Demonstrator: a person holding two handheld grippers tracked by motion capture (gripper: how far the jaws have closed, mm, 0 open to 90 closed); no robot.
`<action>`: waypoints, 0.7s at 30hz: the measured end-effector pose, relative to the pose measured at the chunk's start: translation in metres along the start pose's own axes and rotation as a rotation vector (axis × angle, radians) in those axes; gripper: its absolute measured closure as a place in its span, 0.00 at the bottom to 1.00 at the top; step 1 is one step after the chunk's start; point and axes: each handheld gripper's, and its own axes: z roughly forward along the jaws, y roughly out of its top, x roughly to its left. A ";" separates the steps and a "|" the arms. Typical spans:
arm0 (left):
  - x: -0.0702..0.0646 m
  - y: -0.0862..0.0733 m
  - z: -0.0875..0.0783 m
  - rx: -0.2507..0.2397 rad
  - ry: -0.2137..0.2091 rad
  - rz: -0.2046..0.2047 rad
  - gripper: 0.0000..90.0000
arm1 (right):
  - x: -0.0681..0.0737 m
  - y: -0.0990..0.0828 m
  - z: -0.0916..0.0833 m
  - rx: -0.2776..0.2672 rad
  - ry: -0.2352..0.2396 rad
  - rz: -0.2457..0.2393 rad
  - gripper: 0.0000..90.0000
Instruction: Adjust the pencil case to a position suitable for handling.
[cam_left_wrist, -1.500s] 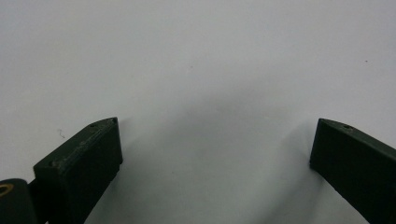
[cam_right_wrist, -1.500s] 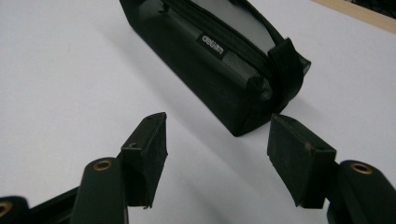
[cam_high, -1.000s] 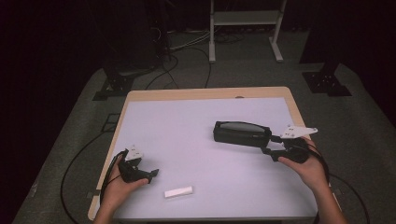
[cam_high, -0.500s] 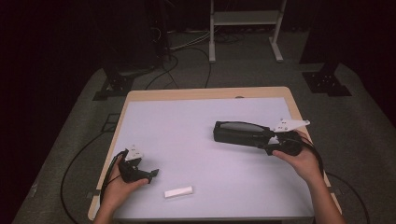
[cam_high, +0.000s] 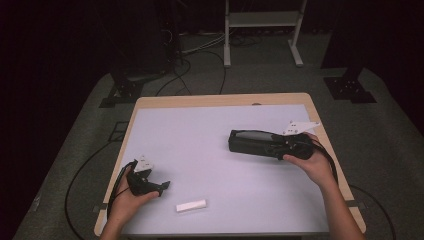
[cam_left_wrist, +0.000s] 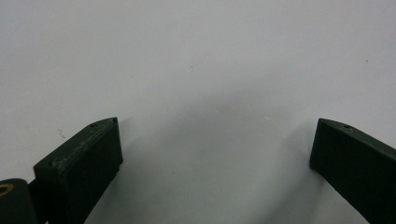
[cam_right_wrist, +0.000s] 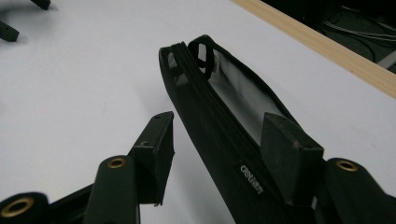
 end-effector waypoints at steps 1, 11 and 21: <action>0.000 0.000 0.000 -0.001 0.000 -0.001 0.02 | 0.000 0.001 0.002 -0.003 0.006 0.001 0.49; 0.000 0.000 0.000 0.000 0.000 0.000 0.02 | -0.004 0.011 0.017 0.012 0.020 -0.028 0.49; 0.000 0.000 0.000 -0.002 0.000 -0.002 0.02 | -0.005 0.014 0.031 0.044 0.037 -0.058 0.49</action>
